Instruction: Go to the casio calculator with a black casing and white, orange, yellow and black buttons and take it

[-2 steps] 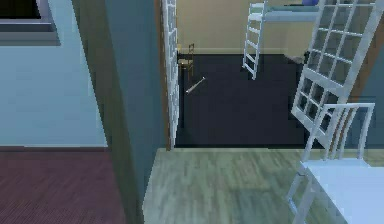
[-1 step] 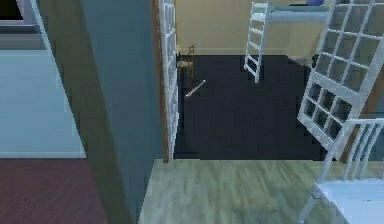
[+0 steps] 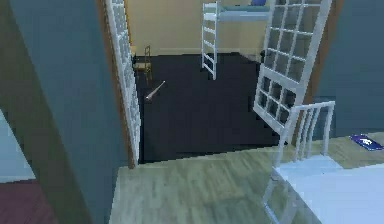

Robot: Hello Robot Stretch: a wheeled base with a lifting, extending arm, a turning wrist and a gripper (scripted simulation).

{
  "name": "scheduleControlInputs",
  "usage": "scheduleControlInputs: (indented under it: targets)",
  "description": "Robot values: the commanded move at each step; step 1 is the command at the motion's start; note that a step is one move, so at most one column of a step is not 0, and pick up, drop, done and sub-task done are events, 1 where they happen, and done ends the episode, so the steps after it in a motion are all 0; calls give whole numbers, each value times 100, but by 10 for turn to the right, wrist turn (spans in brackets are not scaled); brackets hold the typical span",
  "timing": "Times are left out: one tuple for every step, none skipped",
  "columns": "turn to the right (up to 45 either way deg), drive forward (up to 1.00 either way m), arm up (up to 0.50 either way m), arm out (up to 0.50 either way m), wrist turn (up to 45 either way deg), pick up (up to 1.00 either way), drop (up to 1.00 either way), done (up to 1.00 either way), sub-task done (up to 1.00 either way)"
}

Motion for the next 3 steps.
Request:
scheduleControlInputs:
  targets:
    - [0, 100, 0, 0, 0, 0, 0, 0, 0]
    - [0, 100, 0, 0, 0, 0, 0, 0, 0]
    - [0, 100, 0, 0, 0, 0, 0, 0, 0]
